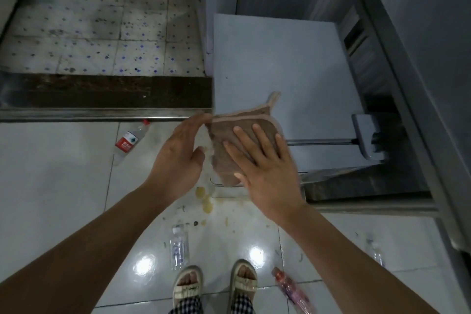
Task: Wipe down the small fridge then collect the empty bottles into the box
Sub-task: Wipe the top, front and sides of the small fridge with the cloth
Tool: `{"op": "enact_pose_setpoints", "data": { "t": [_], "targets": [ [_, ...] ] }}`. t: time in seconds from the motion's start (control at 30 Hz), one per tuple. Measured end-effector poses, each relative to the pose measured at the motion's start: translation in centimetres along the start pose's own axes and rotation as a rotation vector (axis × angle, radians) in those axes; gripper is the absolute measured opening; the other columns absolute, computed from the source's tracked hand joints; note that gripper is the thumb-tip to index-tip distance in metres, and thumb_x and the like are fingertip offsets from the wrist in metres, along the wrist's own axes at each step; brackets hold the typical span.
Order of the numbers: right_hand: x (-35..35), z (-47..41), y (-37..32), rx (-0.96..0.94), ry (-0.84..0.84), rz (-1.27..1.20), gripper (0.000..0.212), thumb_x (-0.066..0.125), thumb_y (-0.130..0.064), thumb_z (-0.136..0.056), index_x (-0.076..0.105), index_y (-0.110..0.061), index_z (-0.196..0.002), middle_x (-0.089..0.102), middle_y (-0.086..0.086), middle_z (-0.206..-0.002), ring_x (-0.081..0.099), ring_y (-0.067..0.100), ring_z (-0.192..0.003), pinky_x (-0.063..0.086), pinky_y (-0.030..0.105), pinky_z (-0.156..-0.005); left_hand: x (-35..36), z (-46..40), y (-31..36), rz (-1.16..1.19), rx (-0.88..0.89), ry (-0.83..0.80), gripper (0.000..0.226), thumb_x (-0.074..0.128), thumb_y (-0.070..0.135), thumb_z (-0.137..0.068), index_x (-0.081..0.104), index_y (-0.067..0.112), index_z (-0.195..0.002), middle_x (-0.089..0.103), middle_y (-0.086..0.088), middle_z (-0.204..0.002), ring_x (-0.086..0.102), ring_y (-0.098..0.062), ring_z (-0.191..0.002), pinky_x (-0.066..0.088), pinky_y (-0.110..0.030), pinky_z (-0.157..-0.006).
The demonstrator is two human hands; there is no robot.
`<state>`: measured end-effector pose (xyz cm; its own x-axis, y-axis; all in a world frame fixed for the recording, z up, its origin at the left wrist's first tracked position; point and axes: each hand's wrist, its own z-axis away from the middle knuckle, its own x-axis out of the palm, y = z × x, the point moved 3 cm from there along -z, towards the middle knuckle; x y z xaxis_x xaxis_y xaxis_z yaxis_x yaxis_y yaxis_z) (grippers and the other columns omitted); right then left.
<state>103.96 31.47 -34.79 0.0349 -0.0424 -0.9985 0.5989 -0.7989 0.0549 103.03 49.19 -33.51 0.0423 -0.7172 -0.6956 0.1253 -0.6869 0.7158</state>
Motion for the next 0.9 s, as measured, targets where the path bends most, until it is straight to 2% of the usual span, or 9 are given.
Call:
{"op": "enact_pose_setpoints", "data": {
  "t": [0.17,0.3,0.47,0.6,0.7,0.8,0.9],
  "targets": [
    [0.4,3.4,5.0,0.191,0.027,-0.027,0.064,0.062,-0.04,-0.082,0.042,-0.02,-0.139,0.037,0.01,-0.15,0.031,0.036,-0.139,0.023,0.059,-0.111,0.9,0.4,0.0,-0.045,0.07,-0.059,0.064,0.049,0.001,-0.088,0.031,0.032,-0.141,0.038,0.004,-0.146,0.036,-0.012,-0.129,0.026,-0.016,-0.094],
    [0.1,3.2,3.4,0.32,0.053,-0.068,0.065,0.067,-0.036,-0.081,0.042,-0.016,-0.137,0.037,0.015,-0.148,0.029,0.042,-0.138,0.02,0.065,-0.109,1.0,0.5,0.0,-0.019,0.075,-0.056,0.066,0.048,-0.002,-0.085,0.034,0.03,-0.141,0.04,0.002,-0.145,0.038,-0.014,-0.129,0.027,-0.018,-0.097],
    [-0.5,0.0,-1.3,0.214,0.066,-0.152,0.061,0.072,-0.038,-0.071,0.053,-0.021,-0.126,0.045,0.013,-0.14,0.036,0.044,-0.132,0.025,0.064,-0.105,1.2,0.8,0.8,-0.06,0.136,-0.075,0.067,0.051,-0.005,-0.082,0.032,0.02,-0.142,0.043,-0.005,-0.142,0.038,-0.02,-0.13,0.026,-0.026,-0.103],
    [-0.5,0.7,1.8,0.118,0.018,-0.09,0.063,0.069,-0.045,-0.071,0.052,-0.024,-0.128,0.048,0.008,-0.137,0.041,0.035,-0.131,0.028,0.057,-0.106,0.9,0.2,1.3,-0.175,0.139,-0.055,0.066,0.054,-0.001,-0.081,0.034,0.019,-0.14,0.043,-0.005,-0.142,0.034,-0.021,-0.133,0.02,-0.029,-0.108],
    [-0.1,3.1,5.6,0.221,-0.002,-0.058,0.066,0.065,-0.047,-0.076,0.046,-0.023,-0.135,0.043,0.009,-0.144,0.037,0.035,-0.135,0.026,0.058,-0.11,1.1,-0.4,2.5,-0.237,0.203,-0.01,0.059,0.057,-0.001,-0.078,0.044,0.016,-0.134,0.049,-0.007,-0.135,0.037,-0.023,-0.127,0.018,-0.027,-0.105],
    [-0.1,5.1,7.8,0.293,0.01,-0.073,0.07,0.072,-0.04,-0.076,0.047,-0.018,-0.137,0.039,0.012,-0.148,0.036,0.037,-0.136,0.026,0.06,-0.109,2.6,-0.8,4.7,-0.207,0.295,-0.049,0.056,0.059,-0.006,-0.074,0.054,0.012,-0.126,0.057,-0.007,-0.126,0.045,-0.023,-0.119,0.018,-0.02,-0.099],
    [-0.3,6.1,8.8,0.337,0.035,-0.117,0.072,0.073,-0.034,-0.079,0.042,-0.016,-0.141,0.03,0.008,-0.152,0.029,0.034,-0.139,0.027,0.059,-0.11,4.7,-1.3,6.7,-0.189,0.377,-0.123,0.058,0.06,-0.009,-0.072,0.056,0.011,-0.127,0.057,-0.005,-0.129,0.048,-0.026,-0.121,0.021,-0.025,-0.104]
  ]
}}
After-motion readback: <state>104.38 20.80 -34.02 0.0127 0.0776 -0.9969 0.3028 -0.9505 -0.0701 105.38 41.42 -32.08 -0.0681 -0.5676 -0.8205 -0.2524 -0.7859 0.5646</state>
